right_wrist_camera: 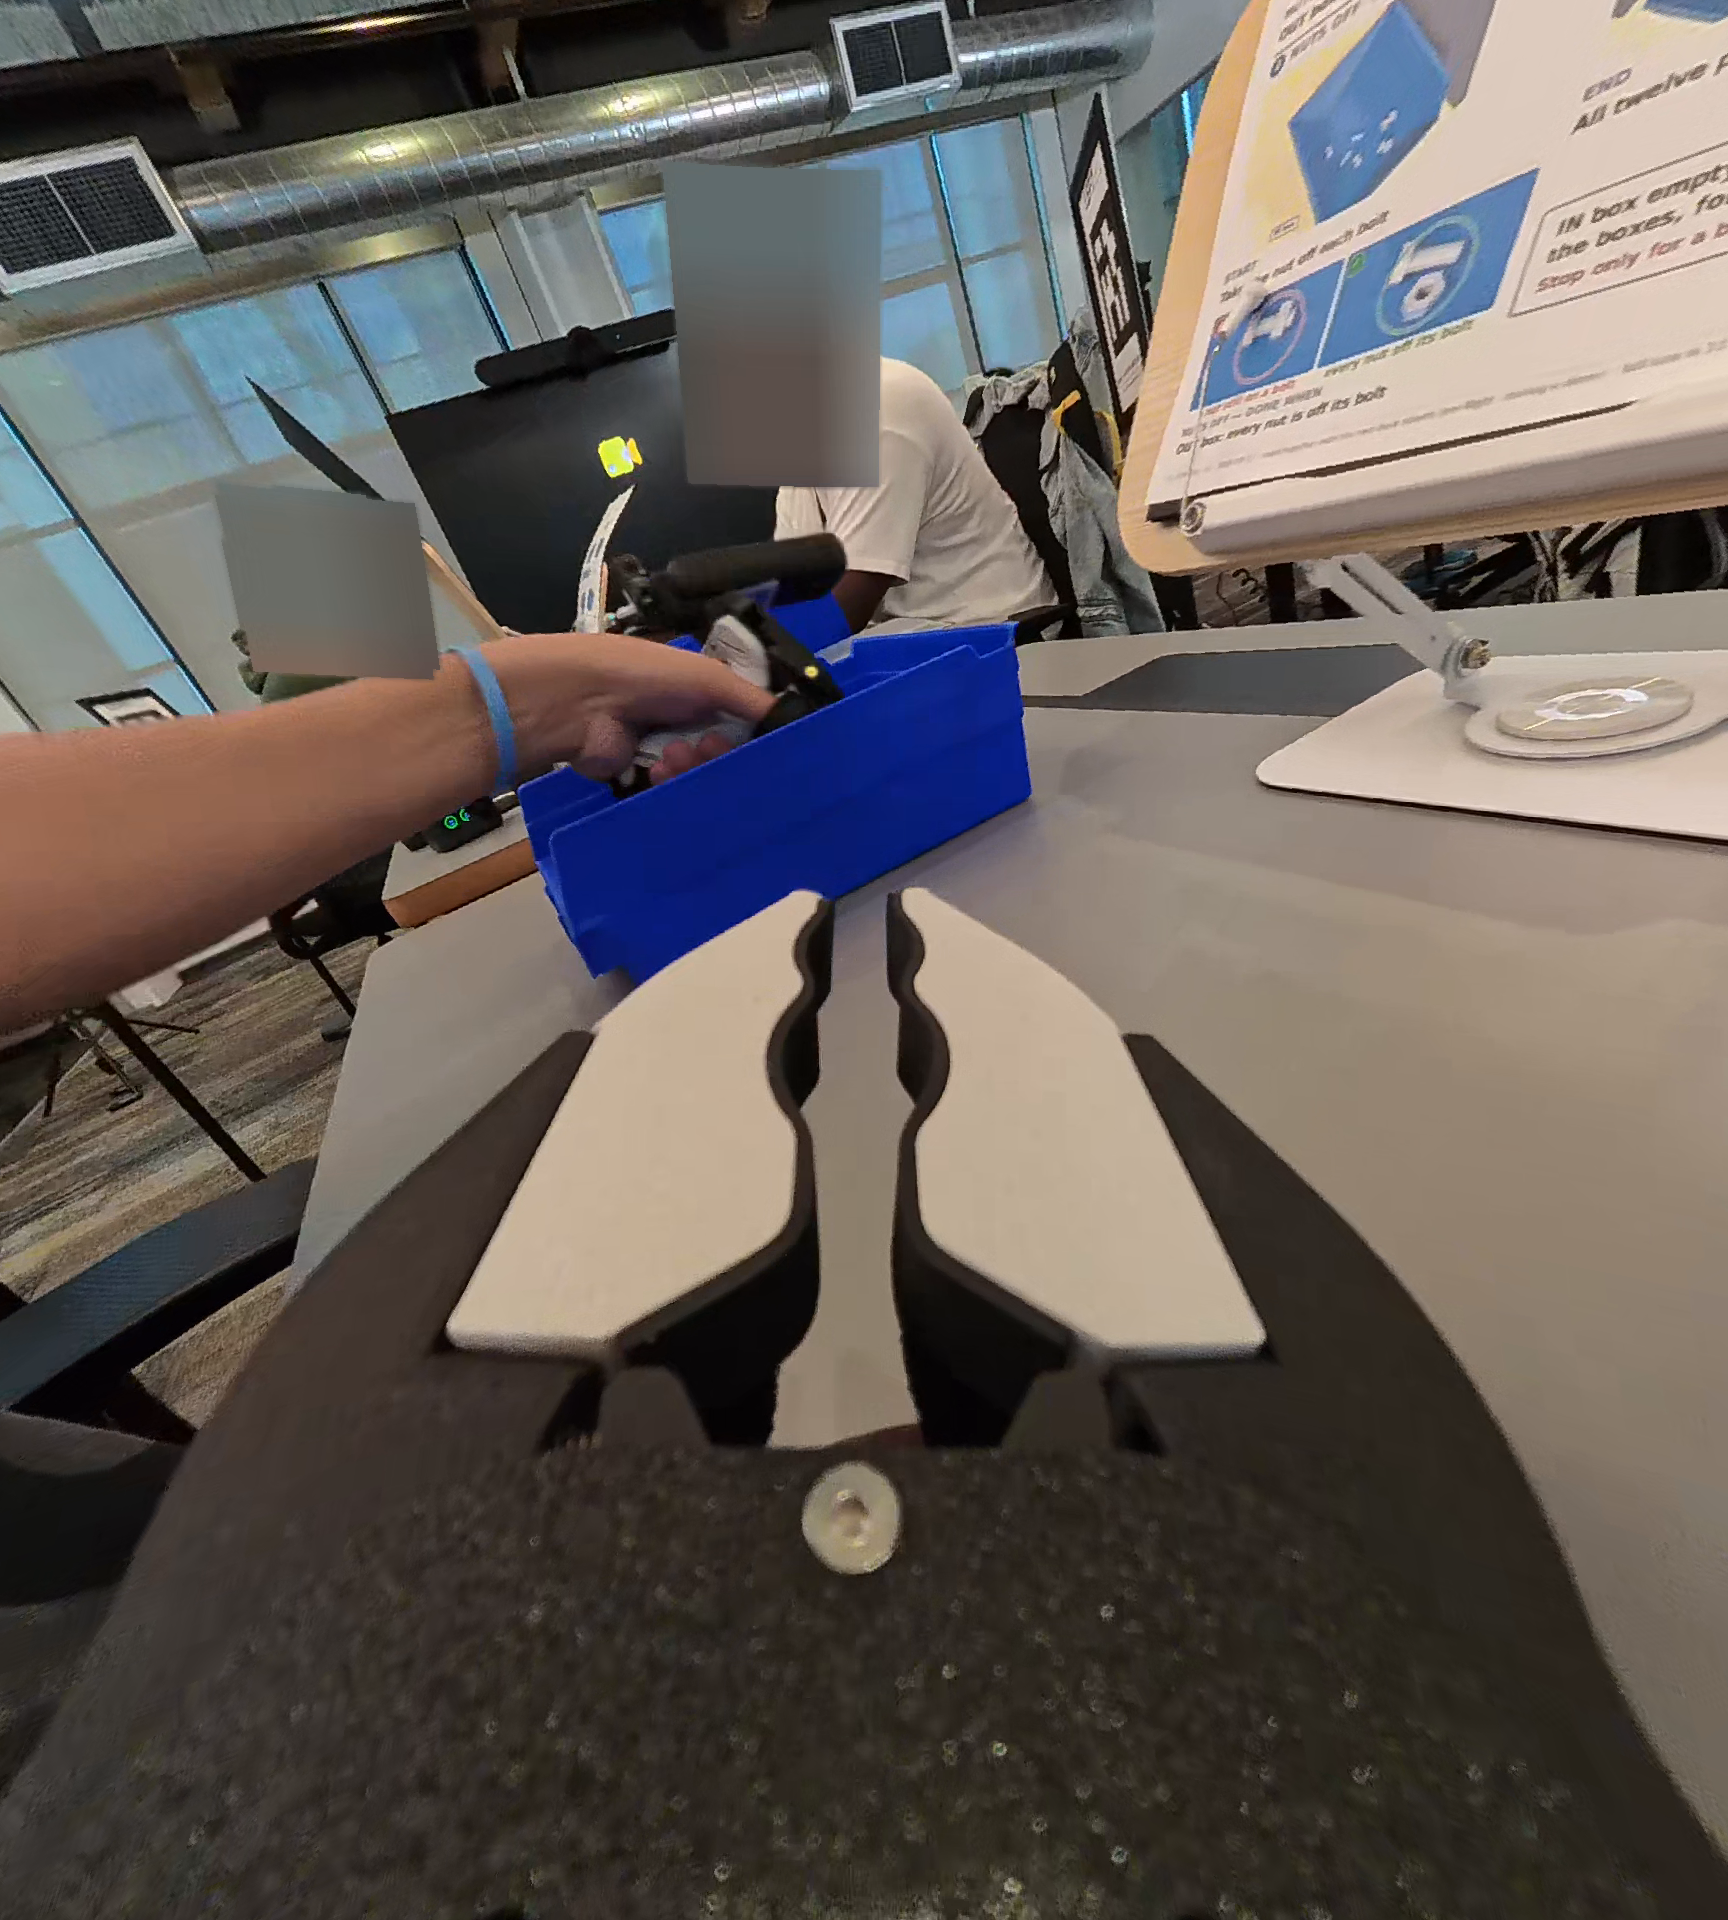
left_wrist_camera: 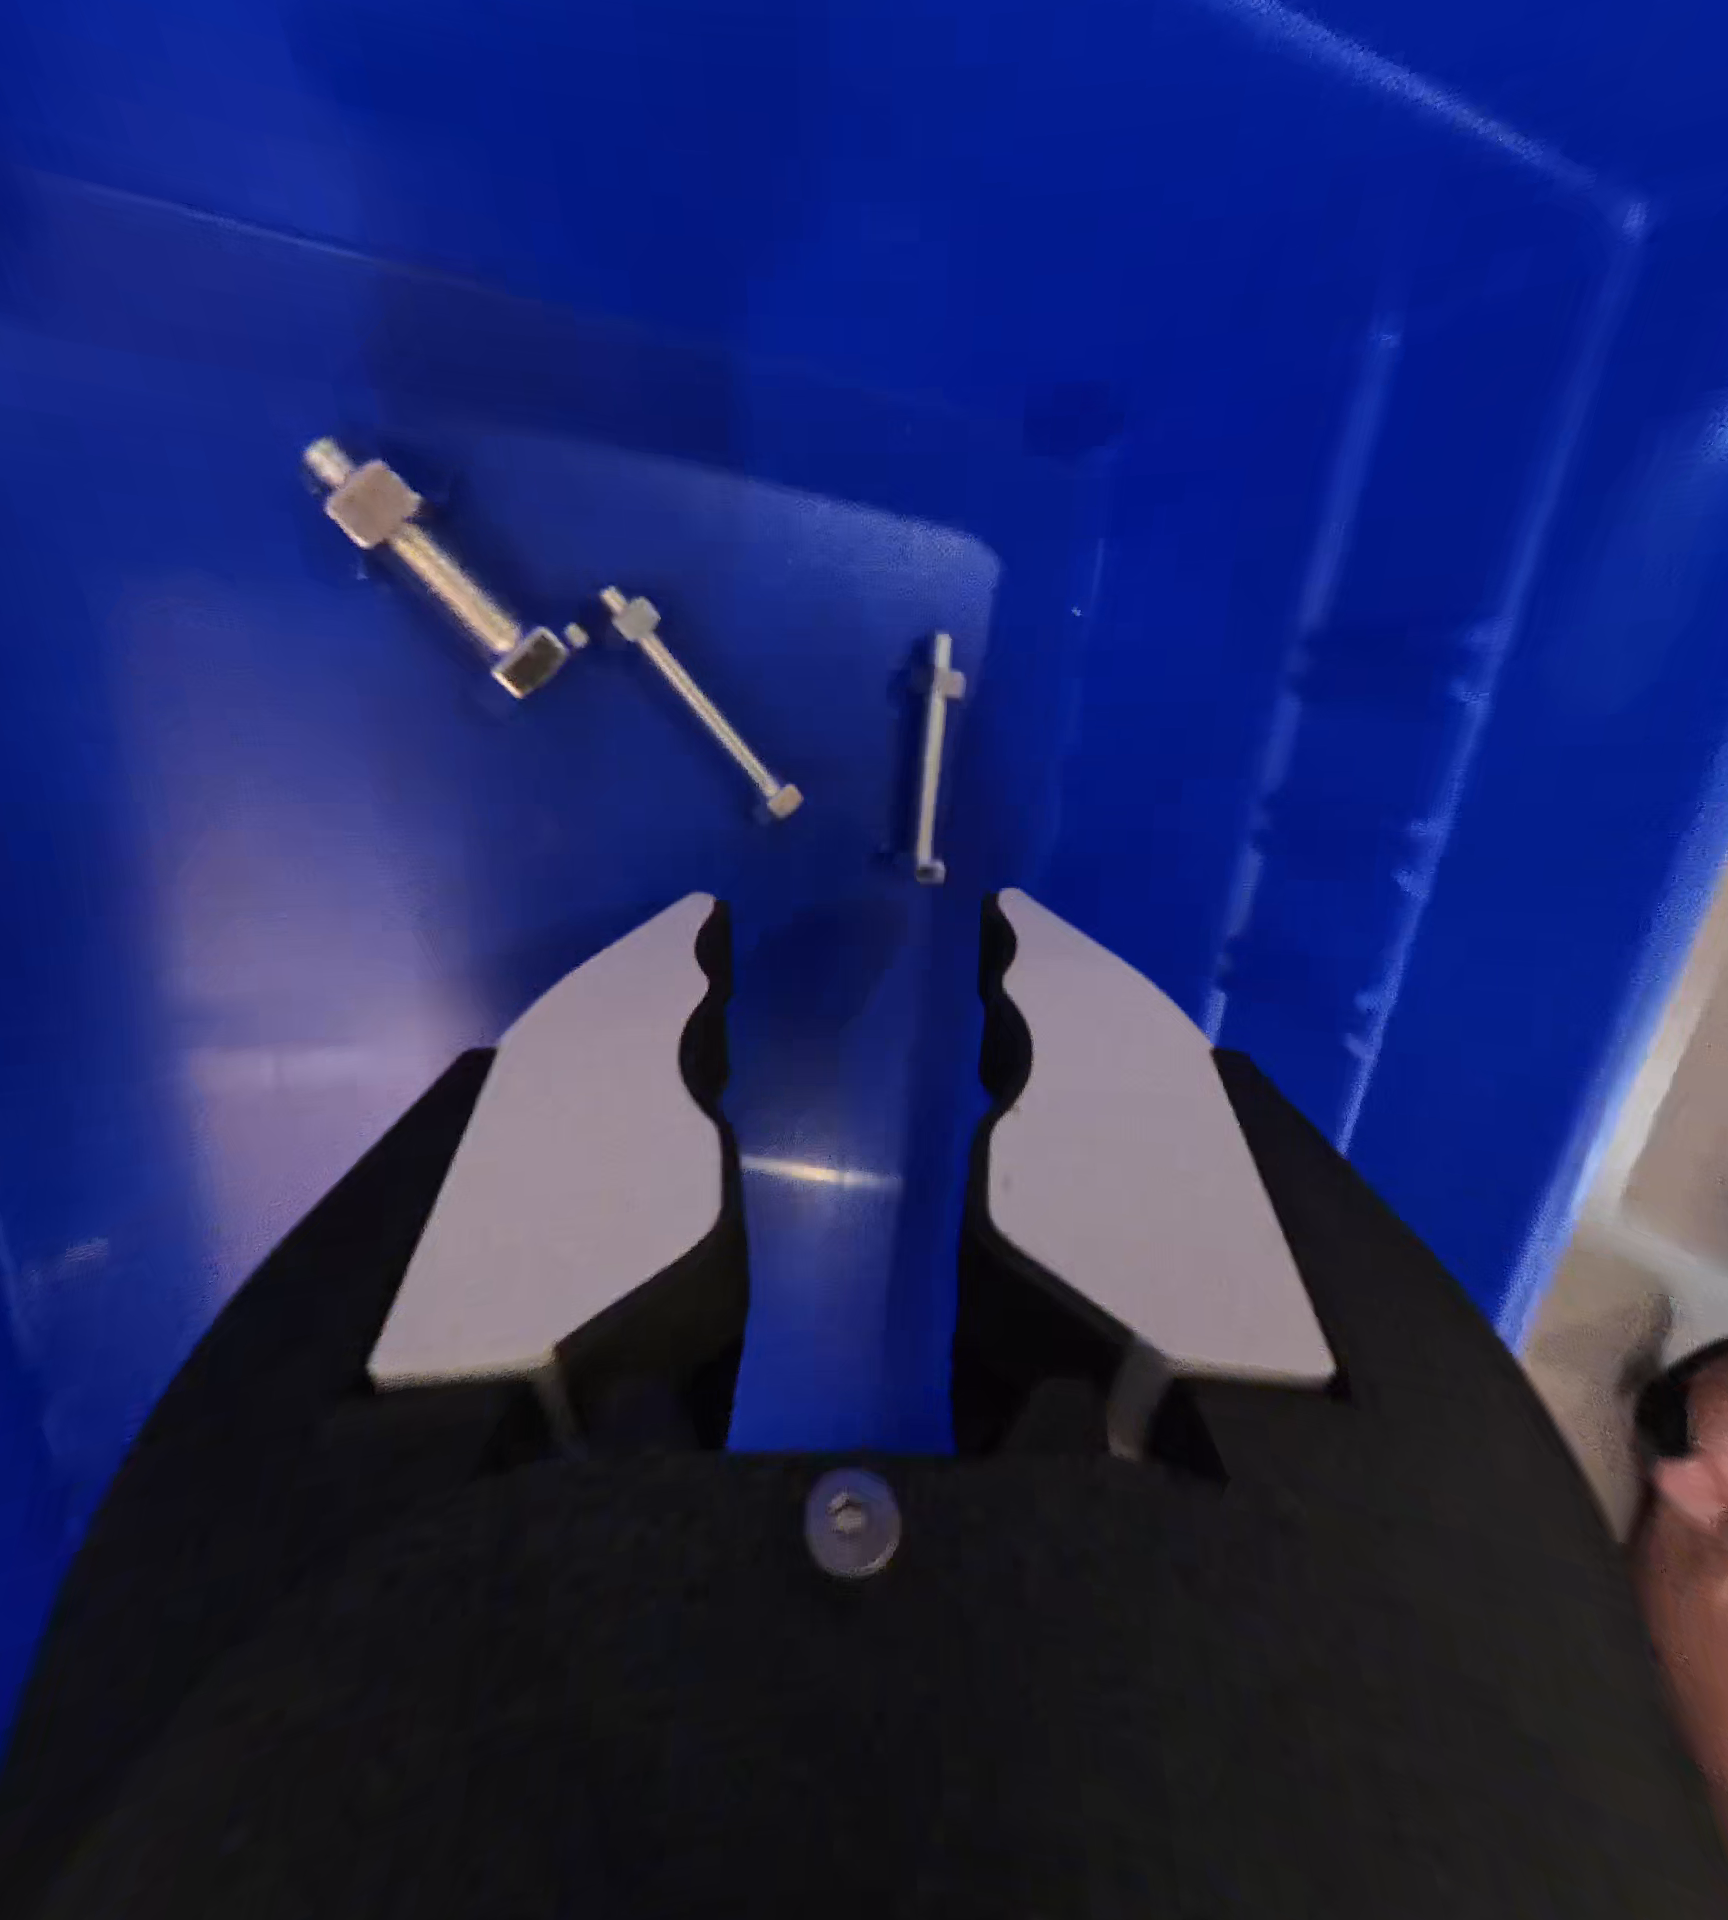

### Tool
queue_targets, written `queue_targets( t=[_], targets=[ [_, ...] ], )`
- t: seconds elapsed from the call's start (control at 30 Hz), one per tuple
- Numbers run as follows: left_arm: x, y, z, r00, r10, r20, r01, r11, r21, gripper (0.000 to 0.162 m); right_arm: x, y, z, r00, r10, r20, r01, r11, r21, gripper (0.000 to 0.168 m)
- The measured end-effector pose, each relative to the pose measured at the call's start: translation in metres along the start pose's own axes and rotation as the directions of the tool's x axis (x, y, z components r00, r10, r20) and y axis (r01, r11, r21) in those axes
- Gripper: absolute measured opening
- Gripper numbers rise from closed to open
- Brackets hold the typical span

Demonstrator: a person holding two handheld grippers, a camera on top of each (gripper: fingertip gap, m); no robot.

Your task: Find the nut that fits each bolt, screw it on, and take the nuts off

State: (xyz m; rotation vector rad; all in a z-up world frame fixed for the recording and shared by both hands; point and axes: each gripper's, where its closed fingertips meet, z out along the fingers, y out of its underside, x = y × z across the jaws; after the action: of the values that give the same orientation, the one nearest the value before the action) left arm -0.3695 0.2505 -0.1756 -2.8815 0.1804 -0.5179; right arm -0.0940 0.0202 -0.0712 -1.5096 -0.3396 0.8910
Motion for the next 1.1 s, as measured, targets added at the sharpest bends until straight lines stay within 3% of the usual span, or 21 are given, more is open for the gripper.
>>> queue_targets(
  t=[0.23, 0.4, 0.43, 0.57, 0.7, 0.8, 0.87, 0.93, 1.03, 1.1],
  targets=[
    [-0.009, -0.012, 0.009, 0.989, -0.094, 0.115, 0.097, 0.995, -0.017, 0.044, -0.011, 0.004, 0.003, 0.999, -0.030, 0.034, 0.030, 0.999, -0.024, 0.009],
    [-0.021, -0.014, 0.010, 0.971, -0.109, 0.213, 0.117, 0.993, -0.026, 0.022, -0.013, 0.006, 0.005, 0.998, -0.032, 0.048, 0.034, 0.999, -0.038, 0.009],
    [-0.024, -0.013, 0.010, 0.966, -0.087, 0.242, 0.098, 0.995, -0.031, 0.011, -0.013, 0.006, 0.005, 0.998, -0.030, 0.051, 0.032, 0.999, -0.039, 0.009],
    [-0.027, -0.015, 0.009, 0.967, -0.033, 0.253, 0.044, 0.998, -0.035, 0.010, -0.013, 0.006, 0.005, 0.998, -0.020, 0.056, 0.023, 0.999, -0.038, 0.009],
    [-0.030, -0.011, 0.006, 0.960, 0.108, 0.258, -0.098, 0.994, -0.055, 0.010, -0.011, 0.004, 0.003, 0.999, -0.018, 0.052, 0.019, 0.999, -0.033, 0.009],
    [-0.007, -0.013, -0.006, 0.965, 0.220, 0.140, -0.234, 0.968, 0.094, 0.010, -0.010, 0.004, 0.003, 0.999, -0.012, 0.052, 0.014, 0.999, -0.032, 0.009],
    [0.024, -0.010, -0.036, 0.945, 0.323, 0.054, -0.324, 0.893, 0.313, 0.010, -0.008, 0.003, 0.003, 0.999, -0.015, 0.043, 0.017, 0.999, -0.030, 0.009],
    [0.051, 0.008, -0.075, 0.916, 0.397, 0.057, -0.369, 0.777, 0.510, 0.010, -0.006, 0.005, 0.004, 0.999, 0.002, 0.040, 0.000, 0.999, -0.039, 0.009],
    [0.106, 0.053, -0.138, 0.860, 0.507, 0.062, -0.368, 0.531, 0.763, 0.010, -0.005, 0.011, 0.007, 0.998, 0.028, 0.055, -0.024, 0.998, -0.065, 0.010],
    [0.155, 0.093, -0.155, 0.783, 0.621, -0.023, -0.308, 0.419, 0.854, 0.010, -0.008, 0.016, 0.011, 0.995, 0.038, 0.094, -0.029, 0.995, -0.094, 0.011]
  ],
)
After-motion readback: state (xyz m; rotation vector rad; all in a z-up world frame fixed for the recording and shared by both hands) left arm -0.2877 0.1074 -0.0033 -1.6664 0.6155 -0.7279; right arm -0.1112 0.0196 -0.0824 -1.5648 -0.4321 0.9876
